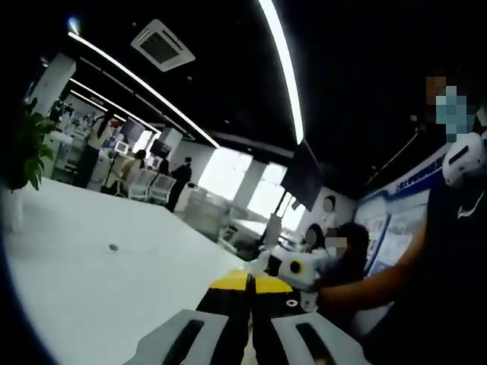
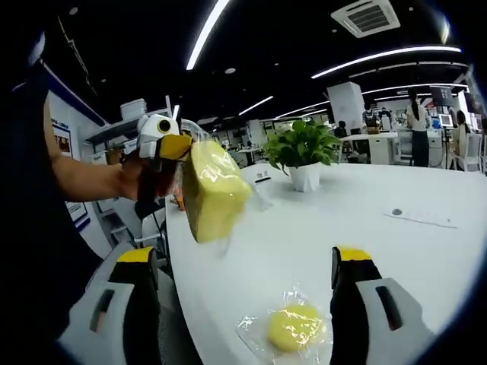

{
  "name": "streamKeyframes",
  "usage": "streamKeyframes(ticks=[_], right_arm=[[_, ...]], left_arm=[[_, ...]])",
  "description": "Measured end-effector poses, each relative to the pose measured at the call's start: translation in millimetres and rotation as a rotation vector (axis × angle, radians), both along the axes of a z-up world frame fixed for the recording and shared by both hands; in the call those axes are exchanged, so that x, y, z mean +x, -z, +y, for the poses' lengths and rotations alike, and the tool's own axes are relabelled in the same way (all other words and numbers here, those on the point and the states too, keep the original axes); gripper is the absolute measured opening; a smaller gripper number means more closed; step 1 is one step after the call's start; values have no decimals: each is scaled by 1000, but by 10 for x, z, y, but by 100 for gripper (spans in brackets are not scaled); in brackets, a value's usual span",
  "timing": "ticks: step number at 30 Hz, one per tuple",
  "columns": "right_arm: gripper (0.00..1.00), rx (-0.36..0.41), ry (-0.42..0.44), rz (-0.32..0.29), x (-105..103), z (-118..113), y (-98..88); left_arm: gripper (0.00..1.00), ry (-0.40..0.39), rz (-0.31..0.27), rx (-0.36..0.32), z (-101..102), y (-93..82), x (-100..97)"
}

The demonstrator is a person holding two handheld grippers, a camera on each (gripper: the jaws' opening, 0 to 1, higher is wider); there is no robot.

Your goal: Compare the silicone blocks by pressing each to a similar depth, holding the contact briefly, and releasing to observe deformation and rebound differences across the visible hardness samples.

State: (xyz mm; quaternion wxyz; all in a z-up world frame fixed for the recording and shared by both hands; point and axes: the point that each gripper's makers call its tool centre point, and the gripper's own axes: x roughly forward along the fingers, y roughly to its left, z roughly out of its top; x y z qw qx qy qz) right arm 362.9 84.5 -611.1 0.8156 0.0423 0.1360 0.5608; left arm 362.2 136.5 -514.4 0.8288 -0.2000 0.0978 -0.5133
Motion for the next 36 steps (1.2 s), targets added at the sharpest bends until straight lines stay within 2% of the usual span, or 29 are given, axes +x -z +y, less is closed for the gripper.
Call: streamKeyframes(ticks=[6, 11, 14, 21, 24, 29, 33, 36], right_arm=[[87, 33, -37, -36, -41, 131, -175], [84, 68, -63, -19, -104, 178, -208], [81, 80, -82, -22, -166, 211, -231], [69, 162, -123, 3, -232, 293, -406], [69, 182, -123, 8, -236, 323, -451], [64, 211, -131, 19, -254, 350, -497], [55, 251, -141, 33, -251, 349, -546], [52, 273, -144, 36, -249, 358, -596]], left_arm=[[0, 22, 0, -28, -71, -83, -47], [0, 36, 11, -49, -121, -118, -89], [0, 46, 9, -62, -157, -160, -126], [0, 49, 16, -91, -196, -192, -173], [0, 52, 16, -100, -199, -213, -189], [0, 50, 16, -114, -167, -242, -204], [0, 43, 16, -136, -131, -285, -191], [0, 44, 18, -154, -122, -315, -182]])
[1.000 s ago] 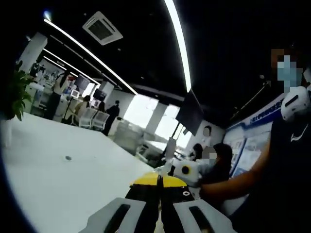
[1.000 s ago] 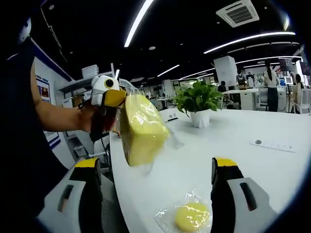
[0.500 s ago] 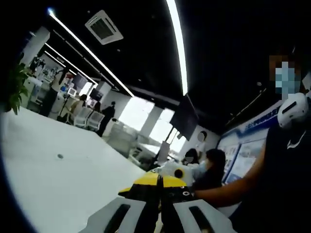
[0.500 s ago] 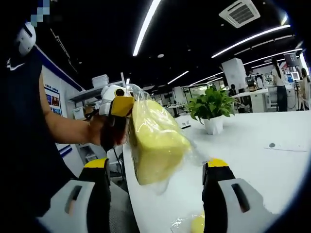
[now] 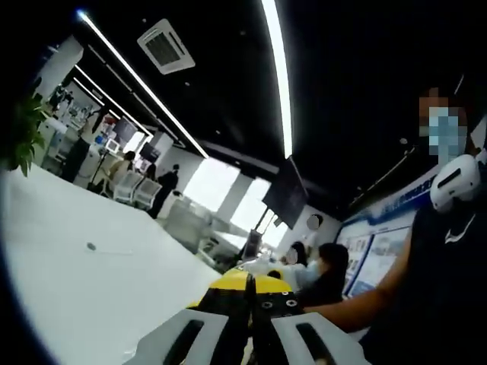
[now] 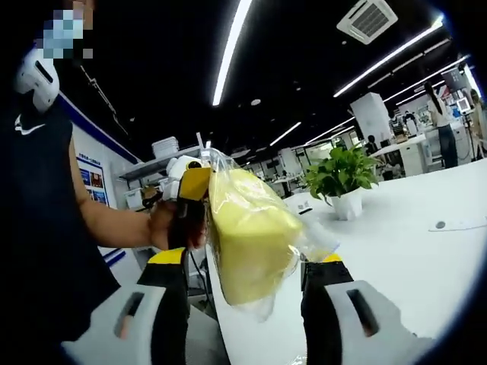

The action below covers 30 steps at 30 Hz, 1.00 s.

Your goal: Compare the silicone blocks by pressing each to a similar depth, holding the contact briefly, and releasing to observe deformation and rebound differences across the visible hardness samples.

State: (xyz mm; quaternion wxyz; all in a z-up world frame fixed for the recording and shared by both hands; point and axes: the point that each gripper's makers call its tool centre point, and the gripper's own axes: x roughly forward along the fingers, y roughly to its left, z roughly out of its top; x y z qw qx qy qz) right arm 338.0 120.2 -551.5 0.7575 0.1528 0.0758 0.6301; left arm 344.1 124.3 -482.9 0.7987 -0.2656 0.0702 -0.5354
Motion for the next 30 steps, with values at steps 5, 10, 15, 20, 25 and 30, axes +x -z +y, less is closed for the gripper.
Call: streamKeyframes(ticks=[5, 10, 15, 20, 25, 30], right_arm=[[50, 15, 2, -12, 9, 13, -23], [42, 29, 0, -13, -7, 5, -37], [36, 23, -18, -16, -30, 18, -33], [27, 43, -27, -6, -22, 18, -103], [23, 29, -39, 23, -34, 32, -105], [16, 2, -65, 50, -50, 29, -103]], left_arm=[[0, 8, 7, -15, -21, -7, 16], [0, 8, 6, -22, -29, -18, 18], [0, 6, 10, -55, 3, -68, 23], [0, 2, 12, -55, 35, -56, 30], [0, -1, 12, -50, 56, -51, 37], [0, -7, 10, -37, 64, -30, 41]])
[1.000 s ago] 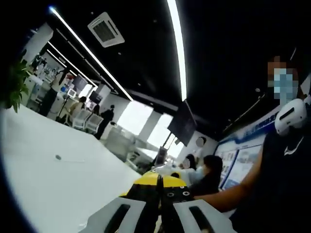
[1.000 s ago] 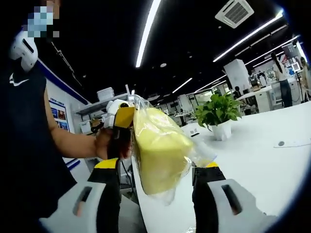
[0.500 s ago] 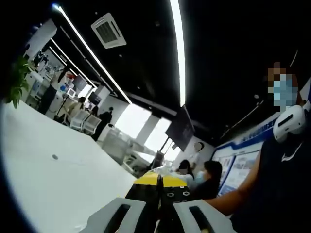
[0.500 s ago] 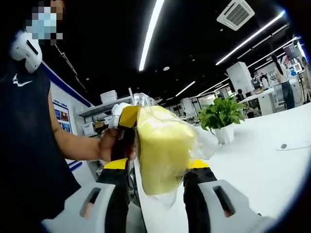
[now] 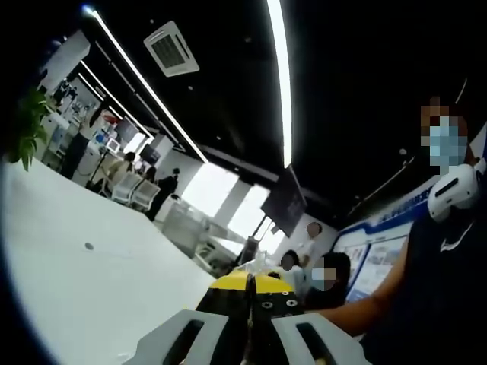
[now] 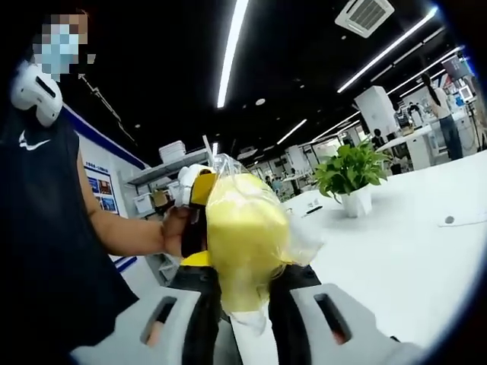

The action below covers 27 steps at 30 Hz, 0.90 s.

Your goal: Compare the silicone blocks by pressing each to a similar depth, holding the contact briefly, and releasing to observe deformation and rebound differences across the visible hardness samples.

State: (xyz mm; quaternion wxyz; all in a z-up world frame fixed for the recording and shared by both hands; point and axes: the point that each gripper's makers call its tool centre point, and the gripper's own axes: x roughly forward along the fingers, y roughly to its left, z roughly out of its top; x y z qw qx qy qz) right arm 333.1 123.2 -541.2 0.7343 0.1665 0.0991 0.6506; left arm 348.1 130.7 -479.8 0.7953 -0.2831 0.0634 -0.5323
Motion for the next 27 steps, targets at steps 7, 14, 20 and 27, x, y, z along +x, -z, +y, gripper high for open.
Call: streamKeyframes(ticks=[7, 14, 20, 27], right_arm=[[9, -32, -6, 53, -11, 1, 51], [4, -76, -22, 86, -15, 41, 45], [2, -94, -17, 82, 9, 54, 59], [1, -120, -23, 70, -9, 85, 79]], left_arm=[[0, -17, 4, 30, 3, 57, 25], [0, -40, 8, 33, 52, 72, 54], [0, -55, -9, 81, 65, 75, 80], [0, -66, -6, 99, 101, 105, 90]])
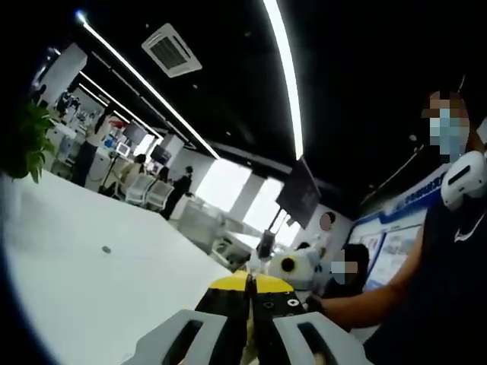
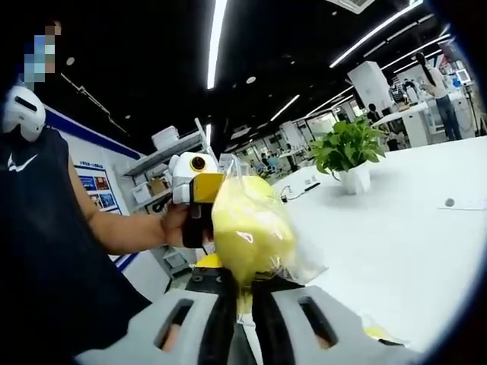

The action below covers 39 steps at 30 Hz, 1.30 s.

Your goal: Compare the silicone blocks by pressing each to a similar depth, holding the contact briefly, and releasing to observe deformation and rebound differences across the visible hardness samples.

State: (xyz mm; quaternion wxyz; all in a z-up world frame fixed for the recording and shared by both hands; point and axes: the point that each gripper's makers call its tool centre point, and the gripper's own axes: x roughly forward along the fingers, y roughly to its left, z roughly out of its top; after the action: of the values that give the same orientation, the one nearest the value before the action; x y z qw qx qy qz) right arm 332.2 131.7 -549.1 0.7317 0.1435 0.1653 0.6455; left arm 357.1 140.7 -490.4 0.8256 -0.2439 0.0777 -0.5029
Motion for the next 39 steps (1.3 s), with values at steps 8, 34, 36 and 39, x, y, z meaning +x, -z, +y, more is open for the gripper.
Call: streamKeyframes(ticks=[8, 34, 36, 39], right_arm=[[2, -22, 2, 11, -5, 23, 59], [0, -21, -38, 35, -5, 162, 75], [0, -22, -38, 35, -8, 166, 71], [0, -32, -41, 25, -15, 164, 81]], left_arm=[[0, -16, -57, 58, 32, 64, 4], [0, -60, -47, 136, 158, 107, 46], [0, -62, -41, 139, 157, 97, 54], [0, -54, -54, 161, 156, 119, 41]])
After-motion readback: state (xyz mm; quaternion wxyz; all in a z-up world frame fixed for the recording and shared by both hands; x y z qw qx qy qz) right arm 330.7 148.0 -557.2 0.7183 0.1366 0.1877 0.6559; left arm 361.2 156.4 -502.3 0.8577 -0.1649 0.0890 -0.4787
